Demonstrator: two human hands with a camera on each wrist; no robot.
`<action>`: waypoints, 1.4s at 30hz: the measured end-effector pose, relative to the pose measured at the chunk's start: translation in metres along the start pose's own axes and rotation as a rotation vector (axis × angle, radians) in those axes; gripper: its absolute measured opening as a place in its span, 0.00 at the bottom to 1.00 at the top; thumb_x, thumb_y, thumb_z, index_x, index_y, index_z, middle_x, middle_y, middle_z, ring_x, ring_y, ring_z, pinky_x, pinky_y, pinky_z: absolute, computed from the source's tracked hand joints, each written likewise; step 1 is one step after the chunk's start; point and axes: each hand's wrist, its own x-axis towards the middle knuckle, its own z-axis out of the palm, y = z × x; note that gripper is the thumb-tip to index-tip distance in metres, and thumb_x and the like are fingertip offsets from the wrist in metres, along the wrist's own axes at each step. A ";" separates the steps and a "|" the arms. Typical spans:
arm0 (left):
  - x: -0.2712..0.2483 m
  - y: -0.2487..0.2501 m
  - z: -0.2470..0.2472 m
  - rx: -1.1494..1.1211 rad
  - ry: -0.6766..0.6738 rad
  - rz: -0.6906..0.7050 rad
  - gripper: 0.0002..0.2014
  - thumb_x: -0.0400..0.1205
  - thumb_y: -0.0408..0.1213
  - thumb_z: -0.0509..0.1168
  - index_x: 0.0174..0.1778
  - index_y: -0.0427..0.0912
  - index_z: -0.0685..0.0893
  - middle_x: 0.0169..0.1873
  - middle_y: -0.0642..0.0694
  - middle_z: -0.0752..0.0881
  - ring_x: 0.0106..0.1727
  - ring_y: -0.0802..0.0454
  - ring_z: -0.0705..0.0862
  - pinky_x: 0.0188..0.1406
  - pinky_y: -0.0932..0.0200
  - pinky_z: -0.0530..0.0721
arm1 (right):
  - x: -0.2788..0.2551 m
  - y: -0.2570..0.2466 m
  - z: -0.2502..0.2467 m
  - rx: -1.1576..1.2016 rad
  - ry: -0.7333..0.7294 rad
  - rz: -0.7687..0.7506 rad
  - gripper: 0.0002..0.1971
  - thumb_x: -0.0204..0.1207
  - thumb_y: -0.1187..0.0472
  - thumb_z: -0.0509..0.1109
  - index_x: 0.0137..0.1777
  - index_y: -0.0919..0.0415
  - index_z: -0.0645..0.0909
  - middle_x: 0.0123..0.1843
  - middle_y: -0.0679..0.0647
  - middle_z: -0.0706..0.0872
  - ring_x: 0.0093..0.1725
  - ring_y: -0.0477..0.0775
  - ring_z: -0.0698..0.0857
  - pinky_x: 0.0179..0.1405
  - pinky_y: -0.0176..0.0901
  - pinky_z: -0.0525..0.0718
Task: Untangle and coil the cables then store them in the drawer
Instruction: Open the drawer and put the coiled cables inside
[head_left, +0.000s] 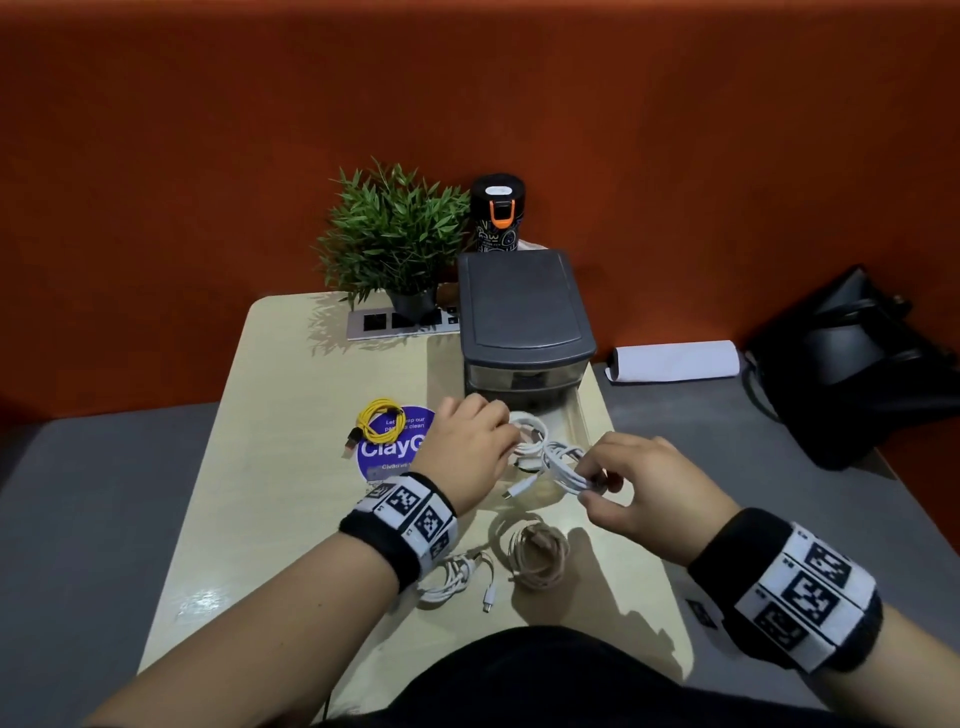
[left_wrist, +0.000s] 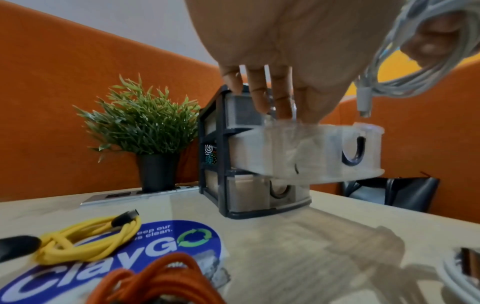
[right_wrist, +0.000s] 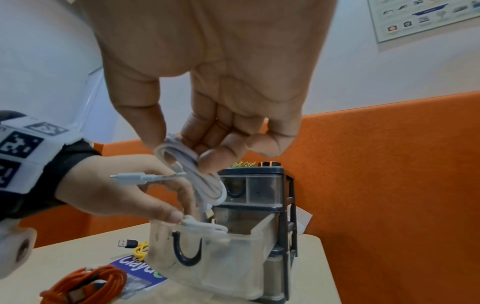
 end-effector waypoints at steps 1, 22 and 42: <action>0.001 0.000 0.001 -0.002 -0.047 -0.009 0.09 0.79 0.46 0.63 0.46 0.51 0.88 0.43 0.52 0.83 0.47 0.48 0.78 0.45 0.53 0.62 | 0.000 0.001 0.000 0.007 0.007 0.006 0.01 0.72 0.55 0.72 0.42 0.49 0.82 0.40 0.41 0.80 0.40 0.40 0.77 0.51 0.25 0.64; -0.007 0.007 -0.024 -0.105 -0.183 -0.073 0.12 0.84 0.44 0.55 0.57 0.53 0.83 0.52 0.55 0.80 0.56 0.52 0.74 0.56 0.53 0.61 | 0.010 0.001 0.001 0.014 0.055 0.025 0.05 0.72 0.55 0.71 0.38 0.49 0.77 0.37 0.42 0.77 0.38 0.39 0.76 0.48 0.35 0.64; 0.006 -0.018 0.001 -0.298 0.056 -0.307 0.12 0.79 0.39 0.66 0.58 0.47 0.80 0.49 0.49 0.79 0.52 0.48 0.78 0.51 0.55 0.72 | 0.059 0.006 0.026 -0.287 0.087 -0.107 0.02 0.68 0.58 0.75 0.40 0.52 0.86 0.38 0.46 0.84 0.41 0.54 0.82 0.42 0.45 0.66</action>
